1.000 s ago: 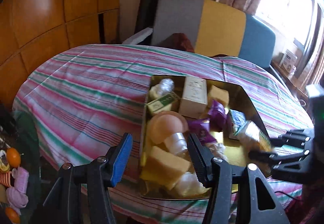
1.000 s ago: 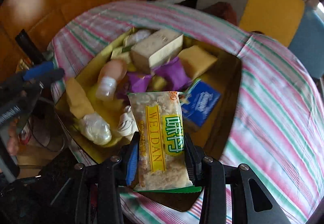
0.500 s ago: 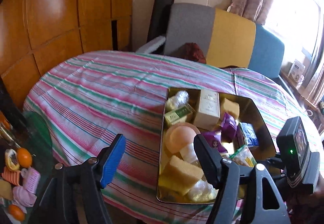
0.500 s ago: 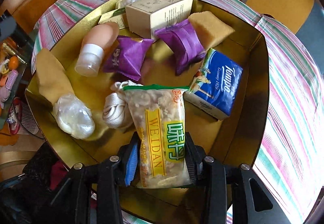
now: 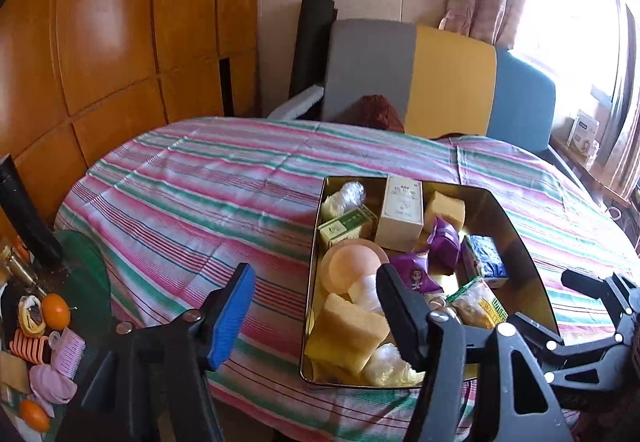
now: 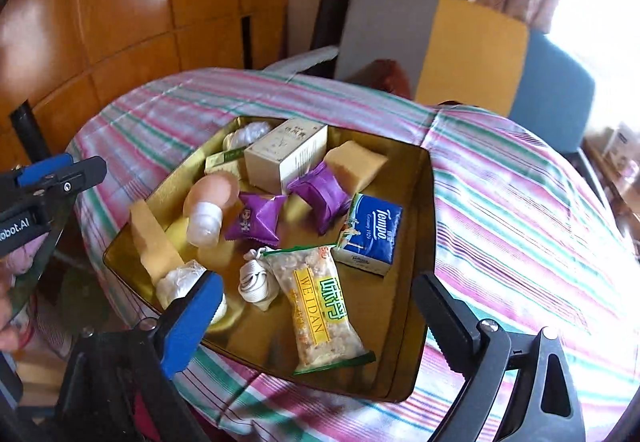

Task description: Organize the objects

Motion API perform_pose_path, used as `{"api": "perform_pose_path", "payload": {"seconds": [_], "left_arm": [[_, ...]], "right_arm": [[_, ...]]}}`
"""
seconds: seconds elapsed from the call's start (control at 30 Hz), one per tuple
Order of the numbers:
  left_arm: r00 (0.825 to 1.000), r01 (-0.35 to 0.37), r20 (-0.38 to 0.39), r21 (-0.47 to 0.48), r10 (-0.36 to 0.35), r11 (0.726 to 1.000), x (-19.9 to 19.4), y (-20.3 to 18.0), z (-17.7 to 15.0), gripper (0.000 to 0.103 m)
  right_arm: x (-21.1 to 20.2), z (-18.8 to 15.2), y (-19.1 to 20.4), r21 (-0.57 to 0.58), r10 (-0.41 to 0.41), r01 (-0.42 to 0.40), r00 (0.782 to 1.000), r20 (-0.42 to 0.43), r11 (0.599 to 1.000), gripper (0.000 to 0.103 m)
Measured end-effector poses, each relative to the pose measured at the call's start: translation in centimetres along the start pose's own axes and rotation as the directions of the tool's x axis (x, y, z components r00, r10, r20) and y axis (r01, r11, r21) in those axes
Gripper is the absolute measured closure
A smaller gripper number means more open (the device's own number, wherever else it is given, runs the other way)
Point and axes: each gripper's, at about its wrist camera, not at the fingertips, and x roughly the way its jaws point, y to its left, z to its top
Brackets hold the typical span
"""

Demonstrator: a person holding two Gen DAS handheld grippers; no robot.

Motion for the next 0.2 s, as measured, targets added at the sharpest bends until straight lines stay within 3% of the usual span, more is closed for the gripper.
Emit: {"api": "perform_pose_path", "payload": {"seconds": [0.2], "left_arm": [[0.999, -0.013, 0.033, 0.018, 0.013, 1.0, -0.68, -0.59, 0.02, 0.043]], "right_arm": [[-0.99, -0.41, -0.45, 0.065, -0.048, 0.046, 0.998, 0.043, 0.997, 0.006]]}}
